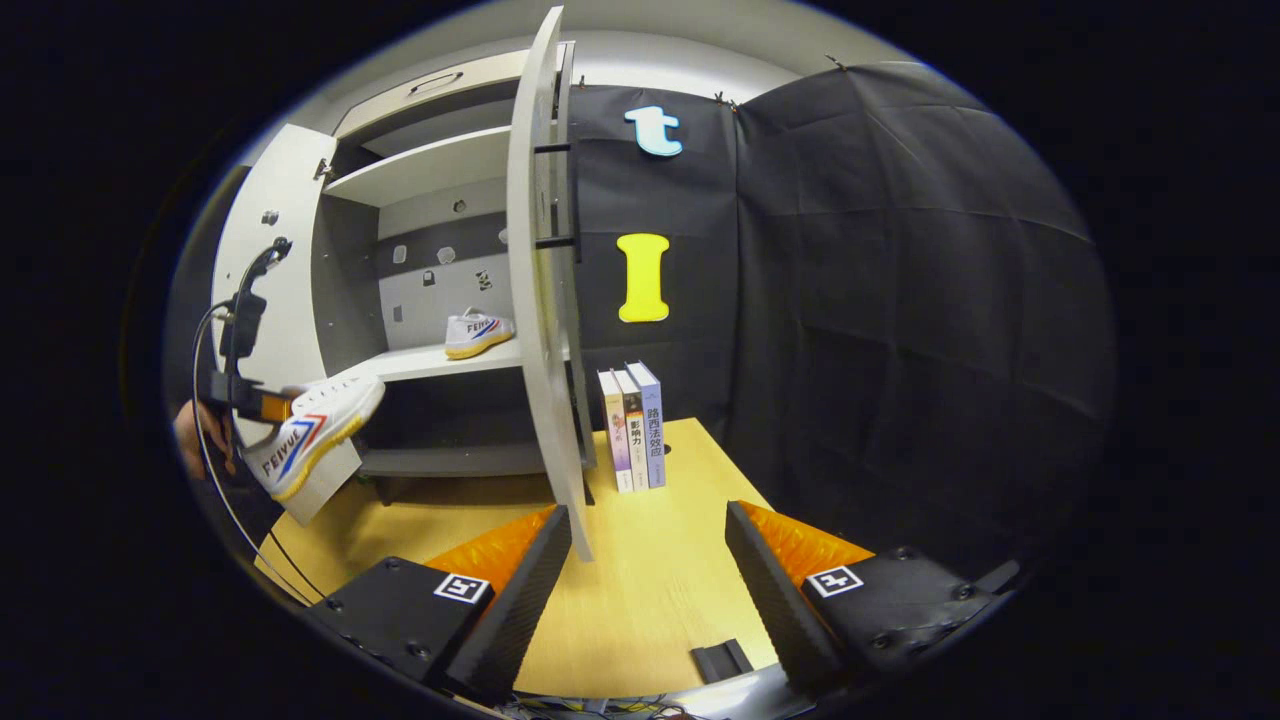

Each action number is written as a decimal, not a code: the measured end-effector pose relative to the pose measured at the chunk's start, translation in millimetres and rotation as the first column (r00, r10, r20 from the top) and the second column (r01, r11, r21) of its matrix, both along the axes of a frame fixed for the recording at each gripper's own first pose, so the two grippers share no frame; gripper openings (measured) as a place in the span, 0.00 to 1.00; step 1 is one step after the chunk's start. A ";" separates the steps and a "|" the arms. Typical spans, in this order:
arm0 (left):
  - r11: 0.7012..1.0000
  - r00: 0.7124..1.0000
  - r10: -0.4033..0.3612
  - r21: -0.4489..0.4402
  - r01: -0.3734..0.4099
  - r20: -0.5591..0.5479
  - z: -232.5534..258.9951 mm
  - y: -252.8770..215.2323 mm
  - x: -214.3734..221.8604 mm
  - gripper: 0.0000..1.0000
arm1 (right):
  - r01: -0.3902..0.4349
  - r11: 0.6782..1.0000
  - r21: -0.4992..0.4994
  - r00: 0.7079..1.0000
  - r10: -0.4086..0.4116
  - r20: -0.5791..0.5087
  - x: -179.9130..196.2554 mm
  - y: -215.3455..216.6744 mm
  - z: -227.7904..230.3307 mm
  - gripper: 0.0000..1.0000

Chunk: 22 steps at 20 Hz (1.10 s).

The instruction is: Grab one shoe with the right hand and put it into the shoe cabinet, grab the other shoe with the left hand and put it into the shoe cabinet; then close the right door with the right hand and the left door with the left hand.

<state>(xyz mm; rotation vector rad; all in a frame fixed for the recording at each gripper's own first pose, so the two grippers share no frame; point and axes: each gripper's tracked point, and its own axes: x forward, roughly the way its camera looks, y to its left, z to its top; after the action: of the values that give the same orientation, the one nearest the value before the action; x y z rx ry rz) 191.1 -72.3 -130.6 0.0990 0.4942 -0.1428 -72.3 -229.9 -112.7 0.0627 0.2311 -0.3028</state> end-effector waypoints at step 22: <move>0.980 0.974 0.169 0.134 -0.149 -0.153 17.8 3.4 314.3 0.05 | 0.187 0.982 0.023 0.980 -0.188 0.065 2.1 -86.1 12.4 0.99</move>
<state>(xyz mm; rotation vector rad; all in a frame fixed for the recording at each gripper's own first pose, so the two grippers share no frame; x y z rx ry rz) 505.5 -68.9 -112.8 0.1677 0.6725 0.0376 -70.2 -316.0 -100.3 0.1113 0.1612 -0.4859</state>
